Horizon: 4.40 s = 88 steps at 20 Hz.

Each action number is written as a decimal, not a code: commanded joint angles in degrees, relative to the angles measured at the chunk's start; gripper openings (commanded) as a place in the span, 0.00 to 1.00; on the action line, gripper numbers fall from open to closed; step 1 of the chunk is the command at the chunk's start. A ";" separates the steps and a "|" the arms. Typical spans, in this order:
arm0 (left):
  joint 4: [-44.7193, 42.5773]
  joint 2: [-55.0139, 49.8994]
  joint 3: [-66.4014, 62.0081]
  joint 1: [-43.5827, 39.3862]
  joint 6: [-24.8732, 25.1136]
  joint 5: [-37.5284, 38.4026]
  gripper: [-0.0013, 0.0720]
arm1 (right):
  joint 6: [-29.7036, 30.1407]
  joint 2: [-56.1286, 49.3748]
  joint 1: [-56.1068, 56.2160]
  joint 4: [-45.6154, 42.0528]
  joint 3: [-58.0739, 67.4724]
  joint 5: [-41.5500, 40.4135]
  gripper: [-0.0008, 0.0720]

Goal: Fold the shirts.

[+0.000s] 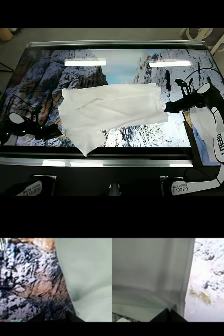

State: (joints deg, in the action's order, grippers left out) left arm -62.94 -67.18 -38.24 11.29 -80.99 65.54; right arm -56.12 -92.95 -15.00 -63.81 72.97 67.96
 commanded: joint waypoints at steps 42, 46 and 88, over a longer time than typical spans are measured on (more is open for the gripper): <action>1.49 0.04 0.00 0.04 0.04 1.92 0.46 | -2.78 2.82 -3.41 0.81 -7.45 4.98 0.62; 1.49 0.04 0.00 0.04 0.07 1.92 0.46 | -3.69 2.67 -3.41 3.26 -7.45 3.08 0.62; 4.66 -3.15 1.14 -4.59 0.90 -7.74 0.48 | -2.51 -0.85 -3.41 0.17 -7.45 6.43 0.04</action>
State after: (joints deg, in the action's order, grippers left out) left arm -57.93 -68.95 -37.10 7.31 -79.94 59.11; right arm -58.65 -93.84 -18.41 -63.79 65.45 74.17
